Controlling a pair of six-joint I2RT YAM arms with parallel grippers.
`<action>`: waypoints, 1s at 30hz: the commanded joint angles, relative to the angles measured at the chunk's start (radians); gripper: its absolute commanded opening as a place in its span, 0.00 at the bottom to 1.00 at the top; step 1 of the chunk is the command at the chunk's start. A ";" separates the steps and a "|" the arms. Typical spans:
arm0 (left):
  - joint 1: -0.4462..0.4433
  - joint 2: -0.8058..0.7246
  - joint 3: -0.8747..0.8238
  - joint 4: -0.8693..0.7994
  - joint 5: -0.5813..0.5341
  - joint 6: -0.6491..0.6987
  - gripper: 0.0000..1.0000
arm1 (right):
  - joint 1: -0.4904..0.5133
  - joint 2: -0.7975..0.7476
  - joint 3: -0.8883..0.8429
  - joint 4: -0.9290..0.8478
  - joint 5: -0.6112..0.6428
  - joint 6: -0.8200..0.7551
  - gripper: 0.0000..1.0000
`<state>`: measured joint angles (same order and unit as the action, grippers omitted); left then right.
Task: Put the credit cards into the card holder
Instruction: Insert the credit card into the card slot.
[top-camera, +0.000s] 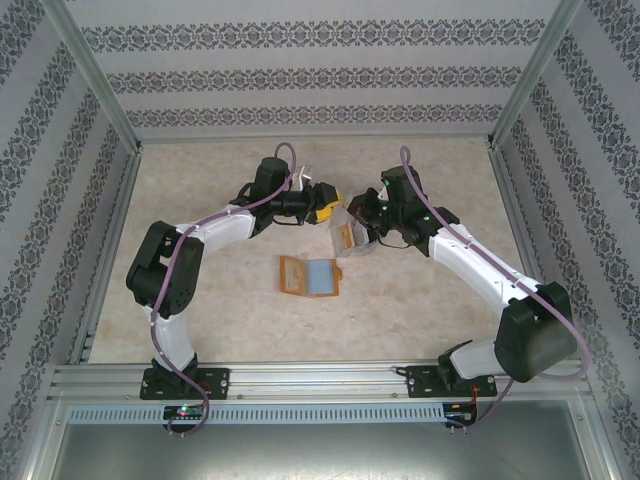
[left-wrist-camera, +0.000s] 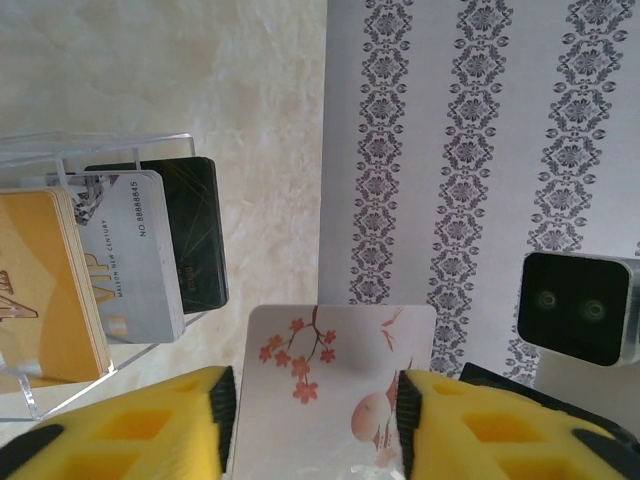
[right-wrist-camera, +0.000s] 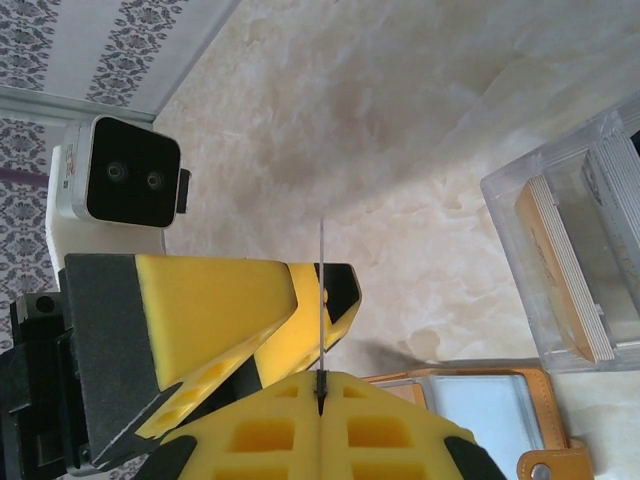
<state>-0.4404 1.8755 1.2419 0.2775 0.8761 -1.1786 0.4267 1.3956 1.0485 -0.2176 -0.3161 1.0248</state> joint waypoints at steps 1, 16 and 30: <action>0.016 0.000 -0.011 0.049 0.024 -0.008 0.41 | -0.019 0.000 -0.022 0.037 -0.028 0.012 0.00; 0.018 -0.020 -0.030 0.055 0.023 -0.008 0.10 | -0.055 0.036 -0.037 0.083 -0.083 0.020 0.00; 0.025 -0.302 -0.323 -0.240 -0.252 0.179 0.00 | 0.064 0.055 -0.048 -0.092 0.001 -0.153 0.26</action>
<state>-0.4232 1.6341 0.9798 0.1547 0.7353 -1.0851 0.4381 1.4418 1.0046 -0.2256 -0.3691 0.9386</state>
